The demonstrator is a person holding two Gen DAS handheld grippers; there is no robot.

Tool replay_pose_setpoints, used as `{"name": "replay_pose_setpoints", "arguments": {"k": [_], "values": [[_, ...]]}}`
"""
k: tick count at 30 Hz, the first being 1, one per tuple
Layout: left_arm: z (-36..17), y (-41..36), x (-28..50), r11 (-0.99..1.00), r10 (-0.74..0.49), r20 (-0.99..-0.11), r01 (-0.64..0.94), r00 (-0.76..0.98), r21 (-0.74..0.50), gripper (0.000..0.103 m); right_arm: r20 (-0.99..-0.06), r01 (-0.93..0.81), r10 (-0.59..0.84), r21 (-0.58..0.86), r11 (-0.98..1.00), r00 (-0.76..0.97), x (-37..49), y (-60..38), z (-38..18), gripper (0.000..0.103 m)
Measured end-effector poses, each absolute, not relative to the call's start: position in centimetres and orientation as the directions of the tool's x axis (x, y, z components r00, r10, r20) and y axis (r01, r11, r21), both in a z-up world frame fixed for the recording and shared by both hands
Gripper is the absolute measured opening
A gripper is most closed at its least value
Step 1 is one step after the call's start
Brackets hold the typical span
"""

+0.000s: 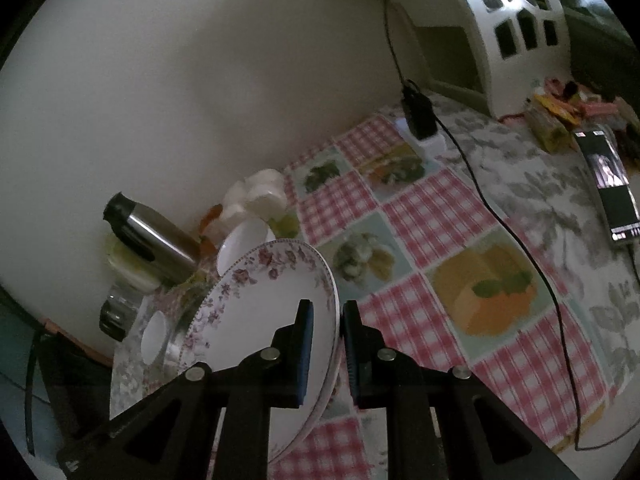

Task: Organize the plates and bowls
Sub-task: 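Carry the floral plate with both tools over the steel basin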

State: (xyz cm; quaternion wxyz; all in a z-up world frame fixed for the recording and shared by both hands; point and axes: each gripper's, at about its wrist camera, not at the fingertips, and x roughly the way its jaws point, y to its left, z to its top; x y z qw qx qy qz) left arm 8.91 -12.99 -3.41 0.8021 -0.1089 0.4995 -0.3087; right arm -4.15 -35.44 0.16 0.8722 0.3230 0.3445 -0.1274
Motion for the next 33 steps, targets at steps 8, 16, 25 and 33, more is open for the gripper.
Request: {"name": "replay_pose_setpoints", "arguments": {"k": [8,16,25,33], "values": [[-2.3,-10.9,11.4,0.786,-0.616,-0.703,0.343,0.356,-0.515,0.015,-0.655,0.395,0.029,0.491,0.777,0.755,-1.0,-34.1,1.7,0.016],[-2.3,-9.0,14.2,0.775,-0.631,-0.682,0.295,0.369,-0.558,0.015,-0.639,0.357,0.05,0.49,0.795,0.767,2.1,-32.9,2.7,0.016],[-3.3,-6.7,17.1,0.757,-0.647,-0.658,0.228,0.385,-0.612,0.014,-0.643,0.315,0.074,0.468,0.826,0.762,5.4,-31.2,2.5,0.016],[-3.6,-4.4,18.3,0.779,-0.615,-0.673,0.183,0.412,-0.6,0.014,-0.67,0.29,0.105,0.451,0.844,0.735,7.9,-29.2,0.8,0.016]]}}
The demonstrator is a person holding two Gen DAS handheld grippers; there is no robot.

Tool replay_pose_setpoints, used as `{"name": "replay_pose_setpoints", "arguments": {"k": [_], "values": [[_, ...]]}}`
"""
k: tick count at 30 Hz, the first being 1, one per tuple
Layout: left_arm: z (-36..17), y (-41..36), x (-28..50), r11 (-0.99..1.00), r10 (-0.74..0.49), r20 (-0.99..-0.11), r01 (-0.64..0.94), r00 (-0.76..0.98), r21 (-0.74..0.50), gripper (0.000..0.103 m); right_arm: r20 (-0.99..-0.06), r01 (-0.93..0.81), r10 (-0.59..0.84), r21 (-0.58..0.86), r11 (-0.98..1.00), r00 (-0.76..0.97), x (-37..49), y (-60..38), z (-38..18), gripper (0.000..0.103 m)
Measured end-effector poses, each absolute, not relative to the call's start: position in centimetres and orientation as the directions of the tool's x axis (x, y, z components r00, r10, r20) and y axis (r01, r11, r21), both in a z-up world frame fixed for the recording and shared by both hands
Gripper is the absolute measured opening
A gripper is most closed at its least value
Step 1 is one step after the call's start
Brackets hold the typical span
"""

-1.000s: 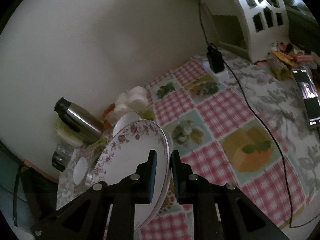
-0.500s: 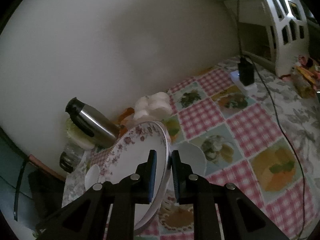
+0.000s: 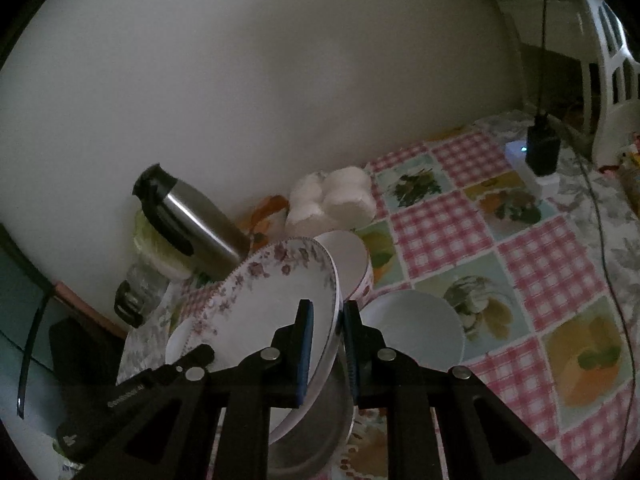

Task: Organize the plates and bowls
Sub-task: 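Carry the floral plate with both tools over the steel basin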

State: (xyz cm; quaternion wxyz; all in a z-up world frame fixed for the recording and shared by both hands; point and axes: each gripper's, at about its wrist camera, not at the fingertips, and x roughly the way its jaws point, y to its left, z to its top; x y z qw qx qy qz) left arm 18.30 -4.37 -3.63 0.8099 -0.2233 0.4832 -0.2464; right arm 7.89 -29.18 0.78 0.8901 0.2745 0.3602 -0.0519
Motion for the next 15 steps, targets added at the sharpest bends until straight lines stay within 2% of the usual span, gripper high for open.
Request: {"name": "replay_pose_setpoints", "arguments": {"k": [15], "values": [[-2.3,1.7,18.4,0.8,-0.571,-0.673,0.136,0.47,-0.584,0.014,-0.665,0.228,0.191,0.489,0.842,0.722,10.1,-24.5,0.1,0.016]]}}
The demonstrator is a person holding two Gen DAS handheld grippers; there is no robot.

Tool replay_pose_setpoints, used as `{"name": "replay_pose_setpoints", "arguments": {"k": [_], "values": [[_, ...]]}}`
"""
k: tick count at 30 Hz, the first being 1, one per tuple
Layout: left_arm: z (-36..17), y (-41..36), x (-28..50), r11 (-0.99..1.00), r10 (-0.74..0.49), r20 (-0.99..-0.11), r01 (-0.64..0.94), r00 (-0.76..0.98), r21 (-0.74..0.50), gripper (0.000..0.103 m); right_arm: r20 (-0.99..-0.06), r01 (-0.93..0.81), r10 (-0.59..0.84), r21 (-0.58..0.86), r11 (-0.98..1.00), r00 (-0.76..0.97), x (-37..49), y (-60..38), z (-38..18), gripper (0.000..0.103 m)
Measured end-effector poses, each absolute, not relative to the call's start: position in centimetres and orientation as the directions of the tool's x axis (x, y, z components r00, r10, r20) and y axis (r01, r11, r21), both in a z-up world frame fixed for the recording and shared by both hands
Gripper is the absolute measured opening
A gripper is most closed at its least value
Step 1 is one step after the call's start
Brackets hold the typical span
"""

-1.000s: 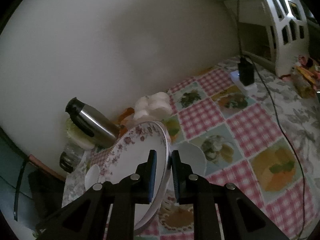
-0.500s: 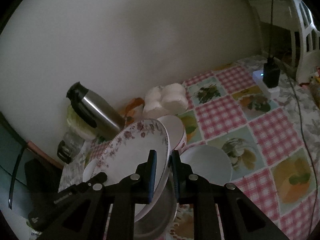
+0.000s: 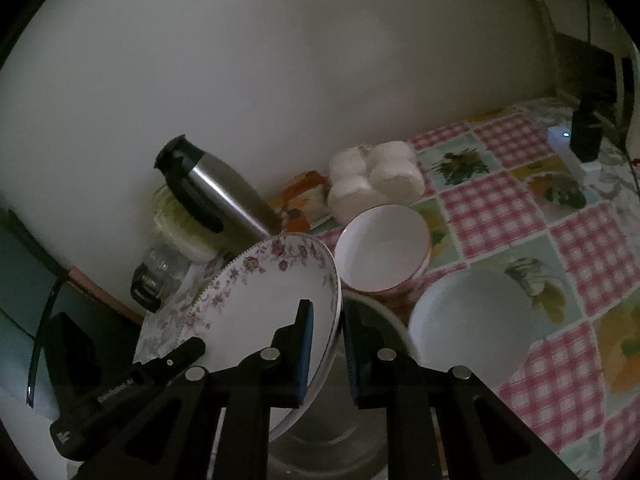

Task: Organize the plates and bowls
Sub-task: 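Carry the floral plate with both tools over the steel basin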

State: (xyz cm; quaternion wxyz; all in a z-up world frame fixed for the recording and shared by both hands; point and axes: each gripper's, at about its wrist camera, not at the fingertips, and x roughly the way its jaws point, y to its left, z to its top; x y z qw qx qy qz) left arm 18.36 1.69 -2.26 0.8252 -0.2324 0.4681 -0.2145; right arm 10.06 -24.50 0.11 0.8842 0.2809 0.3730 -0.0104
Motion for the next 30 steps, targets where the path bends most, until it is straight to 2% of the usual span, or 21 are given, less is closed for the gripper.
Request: {"name": "replay_pose_setpoints", "arguments": {"k": [11,30], "values": [[-3.8,3.3,18.7,0.825,-0.537,-0.729,0.081,0.424,-0.56,0.014,-0.698,0.23,0.208,0.478,0.848,0.685,11.2,-22.4,-1.2,0.016],[-6.8,0.7,18.8,0.874,-0.479,-0.821,0.082,0.311,-0.479,0.014,-0.779,0.316,0.183,0.441,0.84,0.6,11.5,-24.1,-4.8,0.016]]}}
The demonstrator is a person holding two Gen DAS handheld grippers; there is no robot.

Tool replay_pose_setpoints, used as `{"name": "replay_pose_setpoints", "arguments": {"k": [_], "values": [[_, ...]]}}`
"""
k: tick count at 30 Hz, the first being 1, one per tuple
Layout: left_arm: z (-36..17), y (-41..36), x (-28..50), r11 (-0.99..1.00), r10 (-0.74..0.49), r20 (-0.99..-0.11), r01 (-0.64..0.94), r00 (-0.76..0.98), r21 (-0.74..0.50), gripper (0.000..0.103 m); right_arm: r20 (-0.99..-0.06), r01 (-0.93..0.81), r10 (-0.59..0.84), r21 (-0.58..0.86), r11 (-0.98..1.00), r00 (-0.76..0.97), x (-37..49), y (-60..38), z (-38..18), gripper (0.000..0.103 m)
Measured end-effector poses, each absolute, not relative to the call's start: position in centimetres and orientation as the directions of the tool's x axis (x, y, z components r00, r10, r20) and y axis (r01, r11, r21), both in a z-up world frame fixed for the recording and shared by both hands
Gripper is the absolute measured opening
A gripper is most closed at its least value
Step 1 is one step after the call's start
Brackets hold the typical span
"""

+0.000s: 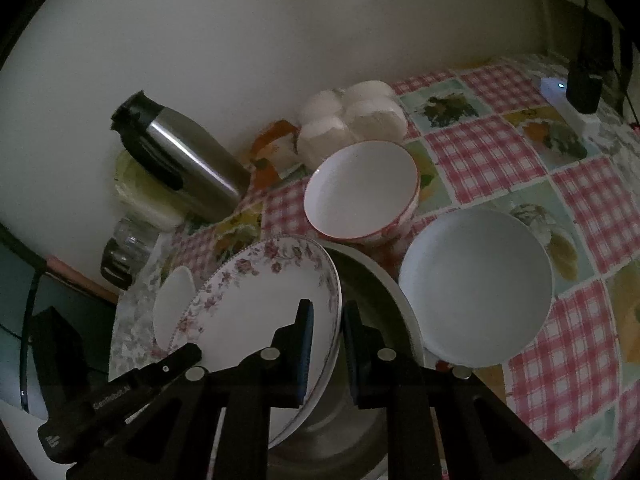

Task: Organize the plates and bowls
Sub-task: 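Lower the floral plate flat into the steel basin with both tools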

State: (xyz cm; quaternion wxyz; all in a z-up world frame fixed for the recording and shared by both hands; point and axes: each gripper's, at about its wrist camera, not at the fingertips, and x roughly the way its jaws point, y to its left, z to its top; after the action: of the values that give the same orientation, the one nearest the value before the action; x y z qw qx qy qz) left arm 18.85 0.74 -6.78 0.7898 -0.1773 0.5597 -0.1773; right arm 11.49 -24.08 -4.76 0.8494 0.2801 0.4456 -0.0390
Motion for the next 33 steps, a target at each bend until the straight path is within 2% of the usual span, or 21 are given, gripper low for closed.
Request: {"name": "replay_pose_setpoints", "arguments": {"k": [21,33], "values": [[-9.9,-0.3,19.0,0.907,-0.421,-0.882,0.059,0.212,-0.418,0.017,-0.851,0.364,0.171,0.383,0.849,0.497,12.3,-24.1,-8.3,0.017],[-9.9,-0.9,19.1,0.924,-0.382,-0.899,0.08,0.213,-0.374,0.017,-0.874,0.36,0.149,0.339,0.869,0.463,12.7,-24.1,-9.0,0.017]]}}
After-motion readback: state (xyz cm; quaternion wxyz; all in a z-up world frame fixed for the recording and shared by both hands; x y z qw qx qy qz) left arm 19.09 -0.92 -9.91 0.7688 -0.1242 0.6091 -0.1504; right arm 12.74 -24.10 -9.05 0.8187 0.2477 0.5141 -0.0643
